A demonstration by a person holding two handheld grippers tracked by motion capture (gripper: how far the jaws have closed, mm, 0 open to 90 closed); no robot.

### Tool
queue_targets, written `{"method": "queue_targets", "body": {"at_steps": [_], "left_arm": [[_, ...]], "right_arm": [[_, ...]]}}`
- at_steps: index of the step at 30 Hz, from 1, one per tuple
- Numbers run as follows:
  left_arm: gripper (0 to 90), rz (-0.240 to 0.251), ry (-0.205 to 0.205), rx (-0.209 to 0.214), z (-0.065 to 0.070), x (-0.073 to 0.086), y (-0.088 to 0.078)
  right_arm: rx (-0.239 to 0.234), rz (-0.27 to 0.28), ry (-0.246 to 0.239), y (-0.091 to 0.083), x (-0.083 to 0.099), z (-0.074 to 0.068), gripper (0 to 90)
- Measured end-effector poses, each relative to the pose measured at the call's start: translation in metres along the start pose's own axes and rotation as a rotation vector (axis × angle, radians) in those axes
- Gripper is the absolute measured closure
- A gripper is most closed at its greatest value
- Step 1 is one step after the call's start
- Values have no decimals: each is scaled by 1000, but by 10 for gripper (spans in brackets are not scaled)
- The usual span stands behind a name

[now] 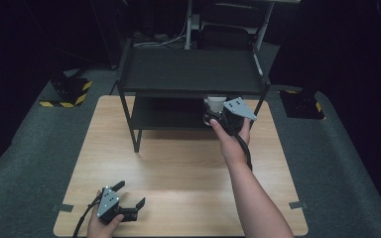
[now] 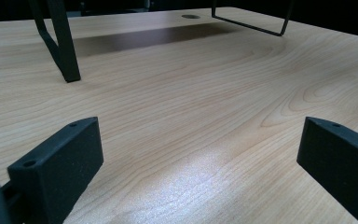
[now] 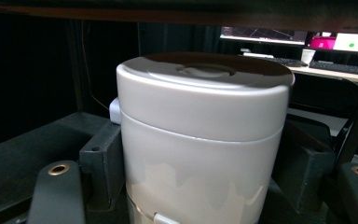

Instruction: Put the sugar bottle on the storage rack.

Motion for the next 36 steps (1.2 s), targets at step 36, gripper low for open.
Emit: {"method": "queue_targets", "body": {"at_steps": [36], "left_arm": [[5, 4, -3, 1, 0, 1, 0]], "right_arm": [[10, 11, 27, 10, 21, 13, 232]]}}
Point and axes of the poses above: each handheld gripper's, and its own axes: y roughly forward along the jaws, x roughly out of its underside, z roughly to its right, the point moved 3 cm from there along y, roughly forward along the jaws, and after that the axes turned 13 degrees about z, right-handed, at the moved point
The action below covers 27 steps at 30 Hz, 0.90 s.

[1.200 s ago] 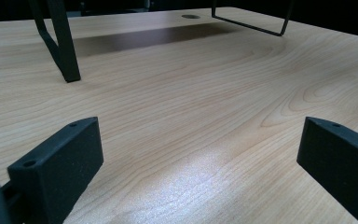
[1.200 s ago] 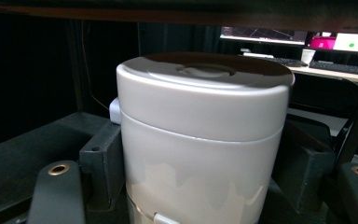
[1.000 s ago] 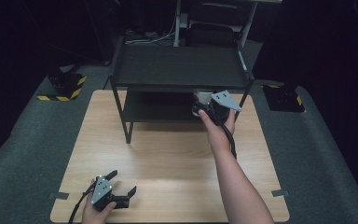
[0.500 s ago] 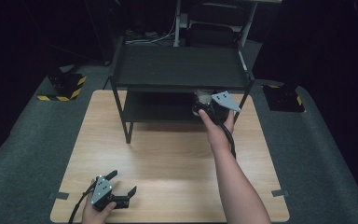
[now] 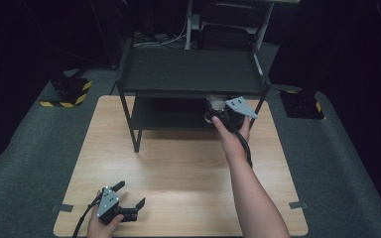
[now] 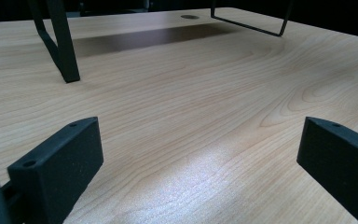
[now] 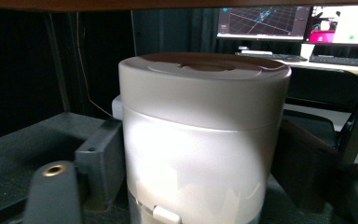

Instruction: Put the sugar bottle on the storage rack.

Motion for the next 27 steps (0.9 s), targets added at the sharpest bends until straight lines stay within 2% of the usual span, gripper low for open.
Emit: {"method": "queue_targets", "body": {"at_steps": [4, 6, 7, 10, 11, 16, 27], "left_arm": [[5, 1, -1, -1, 0, 0, 0], [5, 0, -1, -1, 0, 0, 0], [5, 0, -1, -1, 0, 0, 0], [5, -3, 3, -1, 0, 0, 0], [5, -3, 3, -1, 0, 0, 0], [5, -3, 4, -3, 0, 0, 0], [5, -2, 8, -6, 1, 0, 0]], "right_arm": [[-2, -11, -23, -3, -3, -1, 128], [11, 4, -19, -7, -3, -3, 39], [11, 11, -18, -9, -3, -4, 24], [-6, 21, -21, -14, -3, -3, 3], [-24, 28, -17, -17, -3, -2, 0], [-37, 40, -13, -28, -2, -1, 0], [-93, 62, -20, -68, 8, -3, 0]]}}
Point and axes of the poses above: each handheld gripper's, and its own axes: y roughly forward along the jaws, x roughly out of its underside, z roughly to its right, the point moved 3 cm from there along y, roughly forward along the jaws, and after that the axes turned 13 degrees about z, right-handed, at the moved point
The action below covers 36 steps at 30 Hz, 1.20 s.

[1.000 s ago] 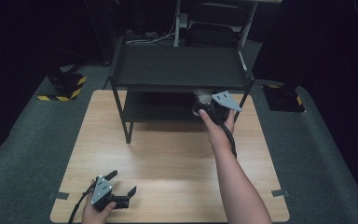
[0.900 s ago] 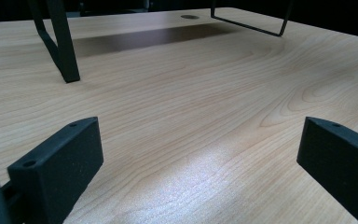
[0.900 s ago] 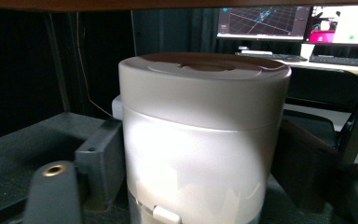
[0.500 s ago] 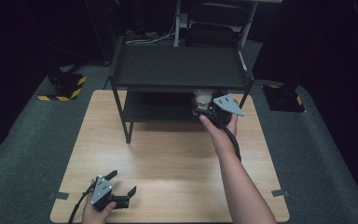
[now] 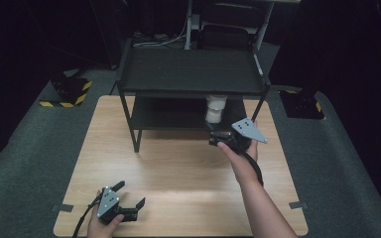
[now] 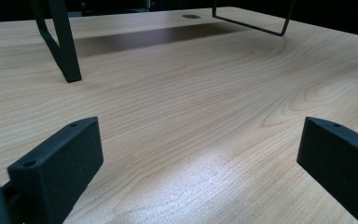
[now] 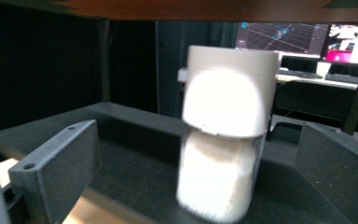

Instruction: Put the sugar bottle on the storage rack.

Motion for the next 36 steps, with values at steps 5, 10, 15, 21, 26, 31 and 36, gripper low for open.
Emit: {"method": "queue_targets", "body": {"at_steps": [5, 10, 15, 21, 26, 31, 36], "left_arm": [[5, 0, 1, 2, 0, 0, 0], [5, 0, 2, 2, 0, 0, 0], [5, 1, 3, 1, 0, 0, 0], [5, 3, 7, -1, 1, 1, 0], [5, 4, 9, -2, 2, 1, 0], [5, 4, 10, -4, 2, 1, 0], [5, 4, 12, -5, 2, 1, 0]], "right_arm": [[-28, 22, 3, -20, 4, -5, 0], [-60, 25, 4, -43, 12, -11, 0], [-72, 15, 7, -63, 22, -14, 0], [-76, -11, 7, -90, 37, -14, 0], [-74, -36, 1, -105, 47, -14, 0], [-60, -69, 5, -121, 58, -12, 0], [-40, -101, 8, -135, 70, -10, 0]]}}
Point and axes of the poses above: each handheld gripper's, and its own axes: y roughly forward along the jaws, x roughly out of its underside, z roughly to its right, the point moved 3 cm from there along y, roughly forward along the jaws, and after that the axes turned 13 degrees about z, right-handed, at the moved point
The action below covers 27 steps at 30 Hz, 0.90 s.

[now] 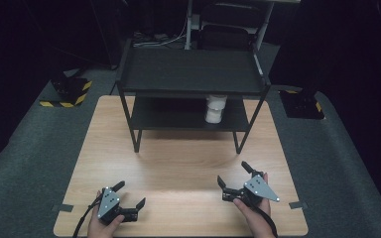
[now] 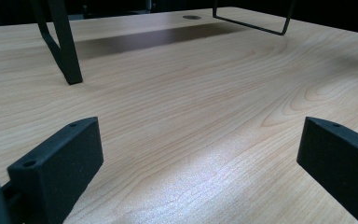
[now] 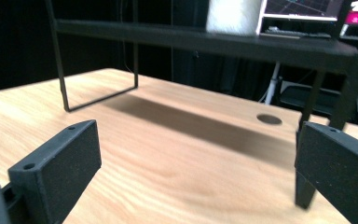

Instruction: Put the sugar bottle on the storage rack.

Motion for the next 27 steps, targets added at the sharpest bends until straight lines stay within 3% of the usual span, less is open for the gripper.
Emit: {"method": "queue_targets", "body": {"at_steps": [13, 21, 27], "left_arm": [[5, 0, -2, 0, 0, 0, 0], [5, -4, -6, 2, -1, 0, 0], [5, -7, -4, 4, -1, -1, 1]], "right_arm": [[50, -80, -14, -26, 25, 1, 0], [74, -119, -22, -36, 28, 7, 0], [76, -189, -17, -38, 30, 11, 0]]}}
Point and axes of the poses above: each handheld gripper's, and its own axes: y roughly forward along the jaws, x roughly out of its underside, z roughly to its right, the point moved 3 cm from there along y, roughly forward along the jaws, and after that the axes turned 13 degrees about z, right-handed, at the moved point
